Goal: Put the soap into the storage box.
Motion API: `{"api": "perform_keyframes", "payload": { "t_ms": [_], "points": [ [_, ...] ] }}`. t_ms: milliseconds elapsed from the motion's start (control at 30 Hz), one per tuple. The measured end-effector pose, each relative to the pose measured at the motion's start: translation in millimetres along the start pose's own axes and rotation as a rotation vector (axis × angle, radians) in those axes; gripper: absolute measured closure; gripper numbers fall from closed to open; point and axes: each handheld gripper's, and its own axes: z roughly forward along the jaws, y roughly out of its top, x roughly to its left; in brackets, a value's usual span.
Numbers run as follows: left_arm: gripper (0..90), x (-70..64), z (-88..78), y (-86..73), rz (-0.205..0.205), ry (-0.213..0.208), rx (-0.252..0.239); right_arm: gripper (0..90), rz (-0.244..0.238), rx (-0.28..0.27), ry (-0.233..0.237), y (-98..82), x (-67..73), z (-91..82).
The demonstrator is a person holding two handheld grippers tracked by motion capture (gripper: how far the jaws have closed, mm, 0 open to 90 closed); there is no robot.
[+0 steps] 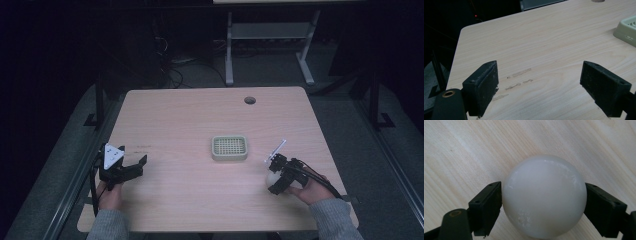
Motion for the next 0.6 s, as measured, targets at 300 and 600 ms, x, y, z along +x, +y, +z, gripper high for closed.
{"api": "perform_keyframes", "payload": {
  "t_ms": [300,600],
  "points": [
    [14.8,-0.7,0.2,0.0,-0.004,-0.002,-0.003,19.4,-0.006,0.007,0.002,2.4,-0.4,1.4],
    [14.8,-0.2,0.3,0.0,0.0,0.002,0.0,21.2,-0.012,0.024,0.003,4.6,0.2,5.9]
  ]
}}
